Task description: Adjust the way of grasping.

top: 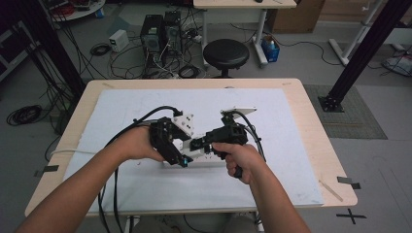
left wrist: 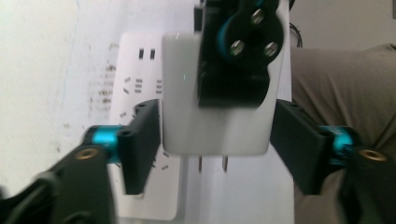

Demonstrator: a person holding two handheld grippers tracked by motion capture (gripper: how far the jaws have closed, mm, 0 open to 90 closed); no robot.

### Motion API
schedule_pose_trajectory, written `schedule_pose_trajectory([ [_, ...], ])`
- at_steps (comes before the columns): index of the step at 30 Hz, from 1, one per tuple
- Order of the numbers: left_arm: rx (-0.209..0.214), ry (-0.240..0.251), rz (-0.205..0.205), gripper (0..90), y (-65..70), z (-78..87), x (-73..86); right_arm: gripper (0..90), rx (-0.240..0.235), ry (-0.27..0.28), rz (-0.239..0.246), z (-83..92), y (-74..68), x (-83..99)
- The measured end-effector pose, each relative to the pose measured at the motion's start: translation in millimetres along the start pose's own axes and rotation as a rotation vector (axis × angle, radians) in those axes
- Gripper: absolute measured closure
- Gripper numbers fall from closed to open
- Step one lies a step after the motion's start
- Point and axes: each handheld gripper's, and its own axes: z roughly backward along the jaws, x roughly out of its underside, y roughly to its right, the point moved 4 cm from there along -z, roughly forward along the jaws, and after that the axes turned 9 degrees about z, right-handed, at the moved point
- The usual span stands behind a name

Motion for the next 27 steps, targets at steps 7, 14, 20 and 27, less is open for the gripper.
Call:
schedule_pose_trajectory([
  [7,0.007,-0.134,0.079,23.0,-5.4,5.1,8.9,61.7,0.143,-0.016,0.034,6.3,-1.6,-0.3],
  [14,0.017,-0.282,0.155,20.7,-12.2,18.7,24.6,61.7,0.303,-0.052,0.045,15.6,1.8,-2.5],
  [20,-0.004,-0.405,0.187,20.7,-16.2,26.8,37.8,61.7,0.472,-0.101,0.050,26.8,5.4,-4.6],
  [27,-0.006,-0.453,0.237,20.7,-19.5,37.3,49.6,61.7,0.671,-0.166,0.056,39.5,7.6,-5.8],
])
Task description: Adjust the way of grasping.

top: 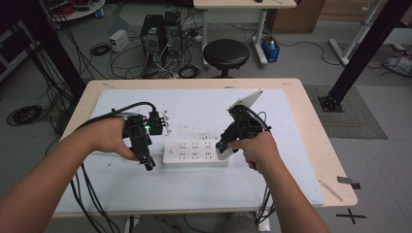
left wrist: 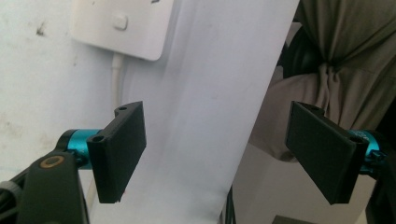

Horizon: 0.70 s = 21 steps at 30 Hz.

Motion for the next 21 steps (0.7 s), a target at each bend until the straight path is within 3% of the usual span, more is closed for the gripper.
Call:
schedule_pose_trajectory([
  [2,-0.001,0.000,0.008,20.7,-1.0,0.9,2.7,61.7,0.041,-0.021,0.000,1.4,3.6,0.4],
  [3,-0.001,-0.018,0.032,20.7,-3.6,2.1,7.3,61.7,0.064,-0.030,0.002,2.3,5.9,0.7],
  [4,-0.001,-0.018,0.032,20.7,-3.6,2.1,7.3,61.7,0.064,-0.030,0.002,2.3,5.9,0.7],
  [5,-0.006,-0.046,0.052,20.7,-6.2,2.7,12.6,61.7,0.123,-0.053,-0.001,4.6,10.7,1.8],
  [6,-0.006,-0.046,0.052,20.7,-6.2,2.7,12.6,61.7,0.123,-0.053,-0.001,4.6,10.7,1.8],
  [7,-0.005,-0.060,0.065,20.7,-8.6,3.9,17.5,61.7,0.161,-0.068,-0.006,7.2,14.9,2.9],
  [8,-0.005,-0.060,0.065,20.7,-8.6,3.9,17.5,61.7,0.161,-0.068,-0.006,7.2,14.9,2.9],
  [10,-0.011,-0.077,0.079,20.7,-10.9,6.4,23.6,61.7,0.215,-0.083,-0.016,13.2,22.8,4.6],
  [14,-0.015,-0.070,0.091,20.7,-11.7,7.4,28.7,61.7,0.241,-0.126,0.000,18.7,31.8,10.2],
  [18,-0.021,-0.064,0.095,20.7,-12.8,8.9,32.1,61.7,0.266,-0.117,-0.025,24.8,42.5,14.1],
  [21,-0.019,-0.065,0.091,20.7,-10.8,7.6,32.9,61.7,0.274,-0.134,-0.016,25.2,46.2,17.5],
])
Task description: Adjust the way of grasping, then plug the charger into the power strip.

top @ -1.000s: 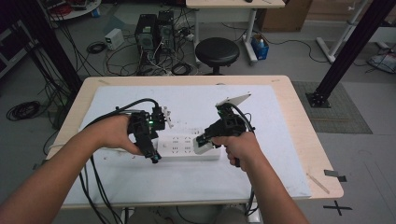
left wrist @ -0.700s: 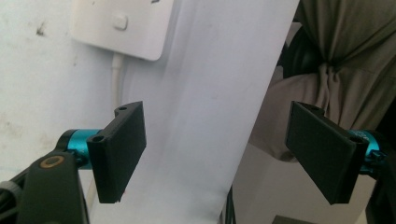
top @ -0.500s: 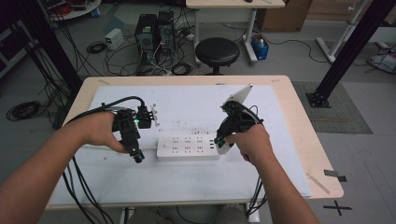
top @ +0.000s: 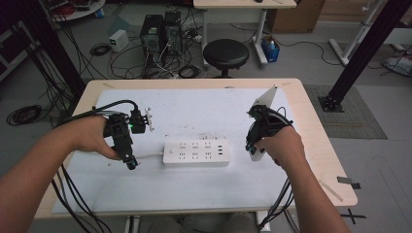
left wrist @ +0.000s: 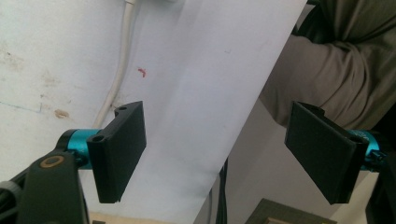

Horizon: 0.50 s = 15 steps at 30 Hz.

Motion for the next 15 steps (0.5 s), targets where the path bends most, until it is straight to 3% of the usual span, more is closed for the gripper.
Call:
schedule_pose_trajectory([
  [11,0.007,0.018,-0.017,20.7,2.0,-1.5,-0.3,61.7,-0.007,0.024,-0.009,1.8,7.5,1.3],
  [15,0.013,0.003,-0.030,20.7,1.8,-1.3,1.3,61.7,0.016,0.015,0.057,2.8,9.4,1.7],
])
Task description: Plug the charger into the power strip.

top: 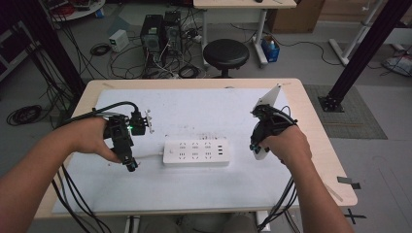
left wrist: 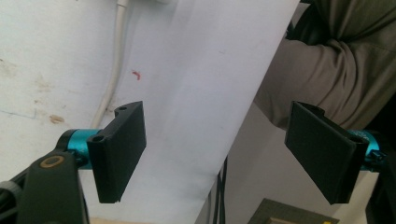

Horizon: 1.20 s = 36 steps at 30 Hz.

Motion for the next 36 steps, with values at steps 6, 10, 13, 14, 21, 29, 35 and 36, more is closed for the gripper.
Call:
schedule_pose_trajectory([
  [6,0.020,-0.004,-0.025,20.7,1.8,-2.1,2.2,61.7,0.001,-0.011,0.116,3.3,3.2,-0.9],
  [10,0.015,-0.010,-0.034,20.7,1.9,-4.9,1.7,61.7,0.005,-0.013,0.201,5.0,1.5,-3.4],
  [13,0.031,-0.010,-0.050,20.7,2.4,-6.5,1.0,61.7,0.025,-0.010,0.287,4.8,-0.2,-7.3],
  [14,0.031,-0.010,-0.050,20.7,2.4,-6.5,1.0,61.8,0.033,-0.009,0.322,4.4,-1.3,-8.8],
  [21,0.034,-0.008,-0.084,20.8,6.8,-5.9,-3.8,61.7,0.028,-0.049,0.560,-1.8,-17.0,-18.6],
  [29,0.028,-0.011,-0.101,20.7,8.8,-4.5,-6.0,61.7,0.073,-0.096,0.773,-3.8,-33.4,-30.7],
  [35,0.024,-0.013,-0.107,20.8,11.1,-5.9,-5.6,62.0,0.138,-0.121,0.884,-7.6,-44.0,-40.7],
  [36,0.024,-0.012,-0.112,20.7,10.9,-6.1,-5.5,62.0,0.145,-0.125,0.900,-8.8,-46.1,-41.9],
])
